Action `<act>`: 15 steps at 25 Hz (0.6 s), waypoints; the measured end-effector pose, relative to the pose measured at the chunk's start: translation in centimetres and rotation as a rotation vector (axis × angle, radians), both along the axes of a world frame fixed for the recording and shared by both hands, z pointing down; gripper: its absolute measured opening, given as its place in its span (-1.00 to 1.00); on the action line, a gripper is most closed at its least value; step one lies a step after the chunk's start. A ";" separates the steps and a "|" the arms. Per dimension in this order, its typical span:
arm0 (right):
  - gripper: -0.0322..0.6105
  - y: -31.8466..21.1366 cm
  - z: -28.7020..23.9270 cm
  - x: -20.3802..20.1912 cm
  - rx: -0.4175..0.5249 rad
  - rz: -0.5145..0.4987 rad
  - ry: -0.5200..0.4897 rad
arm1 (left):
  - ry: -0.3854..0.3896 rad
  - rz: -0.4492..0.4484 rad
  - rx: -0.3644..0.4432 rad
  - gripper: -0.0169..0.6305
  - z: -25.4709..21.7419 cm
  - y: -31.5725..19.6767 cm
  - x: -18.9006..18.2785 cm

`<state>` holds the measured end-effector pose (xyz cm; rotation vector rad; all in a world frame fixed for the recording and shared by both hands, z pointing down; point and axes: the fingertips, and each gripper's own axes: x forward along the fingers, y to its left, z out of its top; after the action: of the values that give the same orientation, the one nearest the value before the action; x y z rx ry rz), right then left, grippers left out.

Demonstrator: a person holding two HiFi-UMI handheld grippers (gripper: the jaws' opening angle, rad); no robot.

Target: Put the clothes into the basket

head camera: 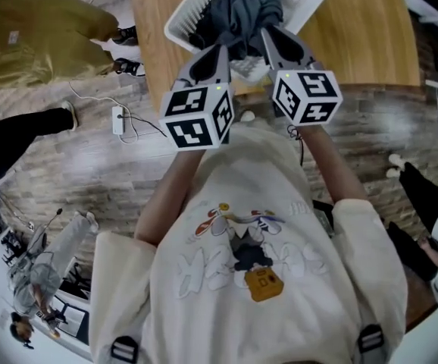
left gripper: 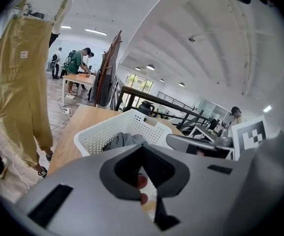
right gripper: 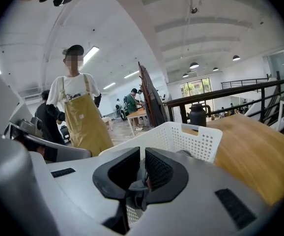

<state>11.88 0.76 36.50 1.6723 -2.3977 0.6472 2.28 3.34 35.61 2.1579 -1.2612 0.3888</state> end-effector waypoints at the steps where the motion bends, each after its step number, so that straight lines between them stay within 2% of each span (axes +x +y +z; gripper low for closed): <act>1: -0.75 0.3 0.0 0.2 -0.001 -0.005 -0.016 | -0.004 -0.004 0.004 -0.94 -0.1 0.6 0.0; 8: -0.75 3.9 -1.7 0.9 0.009 -0.048 -0.066 | -0.016 -0.039 0.001 -0.94 -0.8 5.1 0.5; 15: -0.75 6.1 -2.6 1.7 0.011 -0.073 -0.065 | -0.026 -0.045 -0.027 -0.94 -0.4 7.9 1.6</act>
<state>13.58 6.90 33.89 1.5826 -2.4986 0.6875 3.86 11.28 35.25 2.1041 -1.3089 0.4144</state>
